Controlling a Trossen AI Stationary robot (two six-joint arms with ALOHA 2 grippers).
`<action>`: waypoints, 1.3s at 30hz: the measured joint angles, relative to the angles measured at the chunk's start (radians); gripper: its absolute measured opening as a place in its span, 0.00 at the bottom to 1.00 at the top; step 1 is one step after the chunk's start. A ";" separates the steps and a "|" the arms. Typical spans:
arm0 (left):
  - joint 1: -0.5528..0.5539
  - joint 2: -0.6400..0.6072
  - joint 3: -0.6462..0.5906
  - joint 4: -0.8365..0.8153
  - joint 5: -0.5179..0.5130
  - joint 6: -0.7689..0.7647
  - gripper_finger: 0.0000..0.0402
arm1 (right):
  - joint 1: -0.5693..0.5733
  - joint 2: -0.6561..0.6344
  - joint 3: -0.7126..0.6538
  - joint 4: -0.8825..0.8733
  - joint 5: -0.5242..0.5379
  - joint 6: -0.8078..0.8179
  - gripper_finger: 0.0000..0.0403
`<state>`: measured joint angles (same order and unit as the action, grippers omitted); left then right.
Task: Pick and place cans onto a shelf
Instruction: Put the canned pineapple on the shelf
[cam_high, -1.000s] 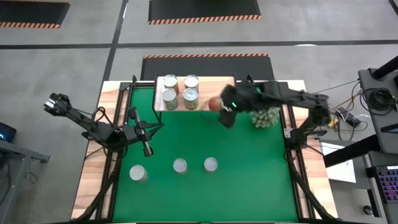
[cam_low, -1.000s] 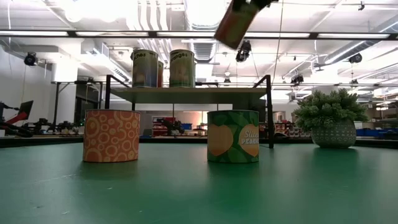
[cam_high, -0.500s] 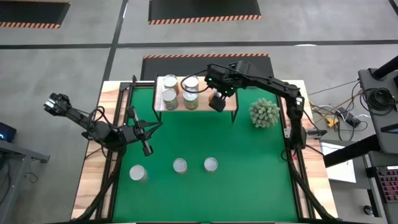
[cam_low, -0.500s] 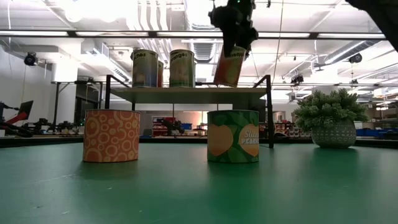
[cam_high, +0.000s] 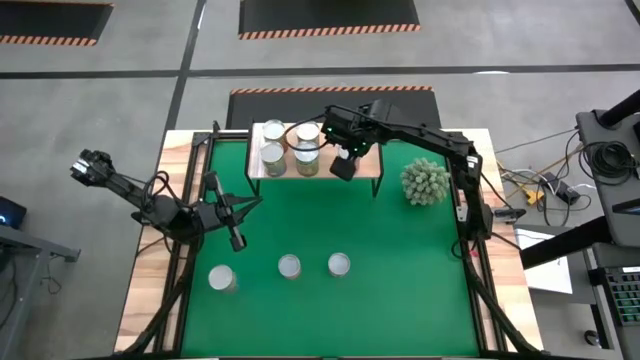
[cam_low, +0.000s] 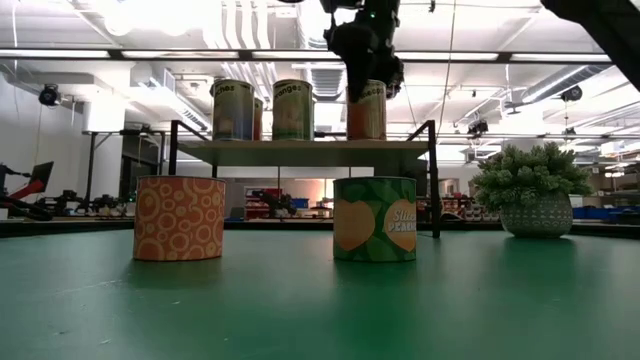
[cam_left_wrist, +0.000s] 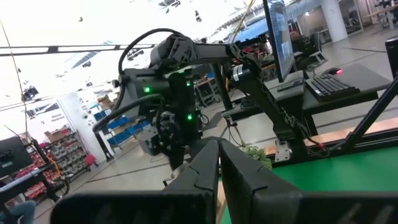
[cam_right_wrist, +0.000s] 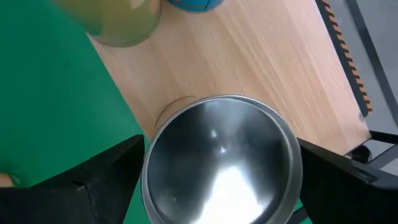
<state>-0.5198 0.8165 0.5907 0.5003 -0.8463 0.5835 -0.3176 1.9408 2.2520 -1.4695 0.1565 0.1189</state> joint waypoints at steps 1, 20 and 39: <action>0.000 0.000 0.000 0.000 0.000 0.000 0.00 | 0.000 -0.001 0.000 0.000 0.000 0.000 0.89; 0.000 0.000 0.000 -0.006 -0.005 -0.001 0.00 | 0.003 -0.166 0.019 -0.104 -0.007 -0.008 0.69; 0.000 0.000 0.000 -0.014 -0.011 -0.016 0.00 | -0.002 -0.202 -0.273 0.063 0.105 -0.008 0.03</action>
<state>-0.5198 0.8165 0.5907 0.4862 -0.8570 0.5671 -0.3195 1.7390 1.9786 -1.4068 0.2615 0.1112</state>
